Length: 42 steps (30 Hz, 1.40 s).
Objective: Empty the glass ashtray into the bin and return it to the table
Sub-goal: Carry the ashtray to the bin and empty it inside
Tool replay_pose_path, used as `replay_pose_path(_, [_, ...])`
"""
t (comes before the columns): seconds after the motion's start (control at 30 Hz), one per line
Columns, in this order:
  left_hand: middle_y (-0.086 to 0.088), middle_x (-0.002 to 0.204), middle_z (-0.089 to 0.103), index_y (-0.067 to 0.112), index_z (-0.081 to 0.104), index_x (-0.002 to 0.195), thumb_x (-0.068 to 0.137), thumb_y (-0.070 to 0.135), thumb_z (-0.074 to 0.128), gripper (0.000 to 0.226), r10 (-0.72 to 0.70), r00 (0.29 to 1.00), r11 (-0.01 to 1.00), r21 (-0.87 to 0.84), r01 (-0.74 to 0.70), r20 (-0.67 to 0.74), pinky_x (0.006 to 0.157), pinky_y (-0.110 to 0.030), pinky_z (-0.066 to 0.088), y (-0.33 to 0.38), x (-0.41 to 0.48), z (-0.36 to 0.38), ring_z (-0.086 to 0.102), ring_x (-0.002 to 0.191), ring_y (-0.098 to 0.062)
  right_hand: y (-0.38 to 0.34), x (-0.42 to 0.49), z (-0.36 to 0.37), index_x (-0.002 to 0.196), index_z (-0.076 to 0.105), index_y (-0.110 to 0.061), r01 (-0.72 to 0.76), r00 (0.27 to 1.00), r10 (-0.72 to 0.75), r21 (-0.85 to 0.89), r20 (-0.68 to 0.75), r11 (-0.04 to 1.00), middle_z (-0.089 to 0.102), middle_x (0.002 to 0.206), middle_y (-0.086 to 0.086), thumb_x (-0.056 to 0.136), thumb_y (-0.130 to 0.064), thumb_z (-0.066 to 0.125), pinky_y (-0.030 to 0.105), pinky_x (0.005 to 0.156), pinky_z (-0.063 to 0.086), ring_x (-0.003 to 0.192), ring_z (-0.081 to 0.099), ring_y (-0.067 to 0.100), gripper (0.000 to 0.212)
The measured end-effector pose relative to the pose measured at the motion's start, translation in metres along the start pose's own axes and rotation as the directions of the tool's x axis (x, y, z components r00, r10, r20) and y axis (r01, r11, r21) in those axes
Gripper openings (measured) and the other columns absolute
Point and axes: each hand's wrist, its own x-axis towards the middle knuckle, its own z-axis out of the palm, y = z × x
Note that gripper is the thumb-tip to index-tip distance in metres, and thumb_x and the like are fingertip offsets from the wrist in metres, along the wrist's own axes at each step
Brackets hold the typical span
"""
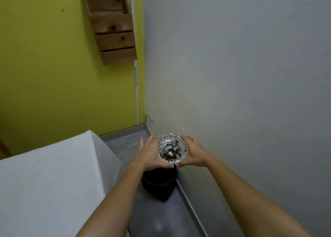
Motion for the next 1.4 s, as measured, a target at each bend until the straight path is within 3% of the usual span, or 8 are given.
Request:
replay_pose_path(0.13, [0.0, 0.159, 0.028, 0.017, 0.022, 0.152, 0.054, 0.071, 0.078, 0.125, -0.073, 0.997, 0.996, -0.047, 0.072, -0.021, 0.12, -0.051, -0.008, 0.009, 0.007, 0.01, 0.008, 0.152, -0.019, 0.016, 0.012, -0.008, 0.147, 0.031, -0.014, 0.096, 0.995, -0.096, 0.028, 0.035, 0.995, 0.046, 0.144, 0.008, 0.055, -0.034, 0.092, 0.031, 0.111, 0.031, 0.134, 0.038, 0.028, 0.112])
replay_pose_path(0.33, [-0.001, 0.159, 0.027, 0.015, 0.022, 0.152, 0.054, 0.071, 0.077, 0.125, -0.174, 0.984, 0.984, -0.035, 0.173, -0.036, 0.12, -0.051, -0.006, 0.012, 0.02, 0.034, 0.008, 0.152, -0.02, 0.049, 0.044, 0.004, 0.131, 0.045, -0.027, 0.17, 0.981, -0.178, 0.103, 0.072, 0.98, 0.061, 0.126, -0.001, 0.041, -0.047, 0.089, 0.04, 0.1, 0.05, 0.115, 0.057, 0.02, 0.103])
replay_pose_path(0.53, [-0.001, 0.159, 0.027, 0.017, 0.022, 0.152, 0.054, 0.071, 0.078, 0.126, -0.243, 0.969, 0.97, -0.005, 0.243, -0.045, 0.121, -0.052, -0.003, -0.011, 0.043, 0.087, 0.008, 0.152, -0.02, 0.087, 0.082, 0.048, 0.132, 0.044, -0.03, 0.22, 0.965, -0.237, 0.15, 0.112, 0.964, 0.059, 0.127, -0.004, 0.043, -0.048, 0.088, 0.039, 0.101, 0.048, 0.118, 0.056, 0.016, 0.101])
replay_pose_path(0.63, [-0.002, 0.16, 0.025, 0.017, 0.022, 0.152, 0.055, 0.068, 0.079, 0.123, -0.288, 0.956, 0.958, -0.006, 0.288, -0.065, 0.122, -0.051, -0.002, -0.033, 0.062, 0.136, 0.007, 0.153, -0.019, 0.117, 0.11, 0.09, 0.137, 0.04, -0.025, 0.219, 0.957, -0.252, 0.212, 0.143, 0.952, 0.057, 0.131, -0.004, 0.047, -0.035, 0.091, 0.036, 0.106, 0.046, 0.12, 0.055, 0.014, 0.104])
replay_pose_path(0.8, [0.002, 0.158, 0.029, 0.019, 0.025, 0.15, 0.054, 0.068, 0.079, 0.12, -0.33, 0.94, 0.944, -0.04, 0.327, -0.087, 0.121, -0.051, 0.001, -0.089, 0.095, 0.25, 0.011, 0.151, -0.018, 0.186, 0.162, 0.186, 0.142, 0.032, -0.017, 0.201, 0.941, -0.258, 0.252, 0.219, 0.947, 0.052, 0.132, -0.002, 0.055, -0.015, 0.092, 0.016, 0.103, 0.042, 0.122, 0.054, 0.014, 0.107])
replay_pose_path(0.93, [0.003, 0.154, 0.035, 0.018, 0.03, 0.148, 0.048, 0.074, 0.076, 0.123, -0.339, 0.934, 0.941, -0.045, 0.336, -0.114, 0.121, -0.054, 0.003, -0.14, 0.117, 0.34, 0.016, 0.149, -0.018, 0.231, 0.198, 0.261, 0.144, 0.031, -0.02, 0.253, 0.929, -0.308, 0.256, 0.203, 0.933, 0.051, 0.139, 0.004, 0.049, -0.03, 0.09, 0.038, 0.11, 0.042, 0.126, 0.052, 0.019, 0.113])
replay_pose_path(1.3, [0.006, 0.15, 0.041, 0.02, 0.034, 0.146, 0.042, 0.081, 0.07, 0.125, -0.292, 0.925, 0.955, -0.025, 0.294, -0.242, 0.121, -0.054, 0.004, -0.224, 0.165, 0.454, 0.021, 0.148, -0.015, 0.296, 0.268, 0.368, 0.149, 0.021, -0.022, 0.3, 0.931, -0.34, 0.259, 0.129, 0.918, 0.045, 0.145, -0.001, 0.046, -0.037, 0.09, 0.04, 0.114, 0.037, 0.134, 0.045, 0.017, 0.125])
replay_pose_path(1.4, [0.004, 0.154, 0.036, 0.019, 0.03, 0.149, 0.045, 0.079, 0.072, 0.127, -0.31, 0.929, 0.95, -0.036, 0.31, -0.203, 0.12, -0.053, 0.0, -0.226, 0.163, 0.461, 0.014, 0.151, -0.018, 0.299, 0.266, 0.376, 0.149, 0.022, -0.016, 0.265, 0.935, -0.322, 0.31, 0.147, 0.913, 0.046, 0.139, -0.003, 0.054, -0.017, 0.092, 0.03, 0.114, 0.034, 0.13, 0.044, 0.014, 0.118])
